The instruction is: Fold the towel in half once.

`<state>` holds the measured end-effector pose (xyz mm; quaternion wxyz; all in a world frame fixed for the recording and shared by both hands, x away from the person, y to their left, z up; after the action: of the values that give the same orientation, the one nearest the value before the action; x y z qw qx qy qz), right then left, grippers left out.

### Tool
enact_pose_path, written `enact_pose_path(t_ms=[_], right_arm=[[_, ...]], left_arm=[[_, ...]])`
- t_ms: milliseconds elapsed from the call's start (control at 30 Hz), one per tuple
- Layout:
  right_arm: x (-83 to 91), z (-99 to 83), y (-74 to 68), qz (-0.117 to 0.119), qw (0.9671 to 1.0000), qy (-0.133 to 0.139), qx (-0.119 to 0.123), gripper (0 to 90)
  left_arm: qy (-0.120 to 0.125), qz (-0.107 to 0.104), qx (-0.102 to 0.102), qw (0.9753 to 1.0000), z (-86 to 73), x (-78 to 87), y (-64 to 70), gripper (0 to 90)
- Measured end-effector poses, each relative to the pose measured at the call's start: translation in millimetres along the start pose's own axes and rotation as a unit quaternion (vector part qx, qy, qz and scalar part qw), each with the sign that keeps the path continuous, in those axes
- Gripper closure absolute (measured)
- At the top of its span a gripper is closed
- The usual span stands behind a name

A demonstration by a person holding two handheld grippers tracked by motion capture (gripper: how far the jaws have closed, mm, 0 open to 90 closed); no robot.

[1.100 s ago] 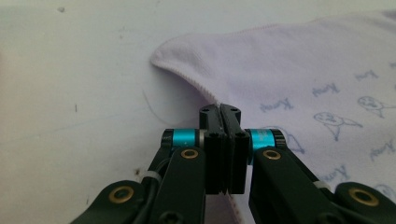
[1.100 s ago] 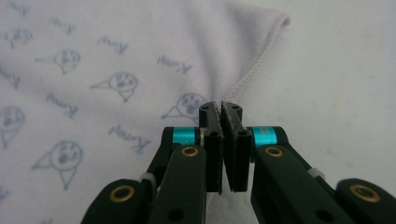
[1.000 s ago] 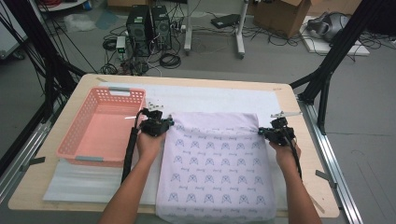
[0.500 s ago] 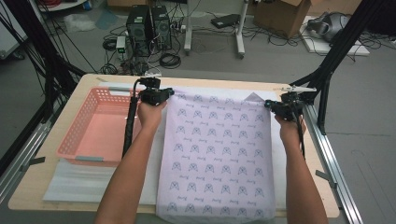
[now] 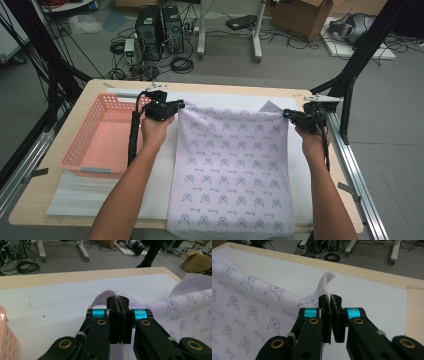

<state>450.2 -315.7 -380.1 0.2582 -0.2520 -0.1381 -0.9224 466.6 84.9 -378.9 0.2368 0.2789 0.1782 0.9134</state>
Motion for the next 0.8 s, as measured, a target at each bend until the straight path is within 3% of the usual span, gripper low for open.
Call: enact_pose_path(t_ms=[233, 533, 800], right_arm=[[13.7, -18.3, -15.2, 0.017, 0.9998, -0.004, 0.010, 87.5], [37.6, -46.8, -38.3, 0.033, 0.9993, 0.000, 0.018, 87.5], [59.9, -84.4, -65.8, 0.050, 0.9985, -0.004, 0.020, 87.4]], left_arm=[[-0.011, -0.021, -0.019, 0.9995, -22.0, 20.7, 6.4, 88.1], [-0.010, -0.051, -0.046, 0.9976, -54.7, 48.8, 23.9, 88.1], [-0.029, -0.060, -0.050, 0.9965, -99.2, 76.2, 25.6, 88.0]])
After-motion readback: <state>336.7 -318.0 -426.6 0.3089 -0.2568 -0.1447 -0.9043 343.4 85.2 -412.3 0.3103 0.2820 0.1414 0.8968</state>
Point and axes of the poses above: each handheld gripper's, and its own axes: x roughly backward along the jaws, z roughly out of its top, y roughly to its right, the point moved 6 cm from there along -x, roughly forward along the jaws, and after that the axes turned 15 degrees about x, right-handed, at the moved point
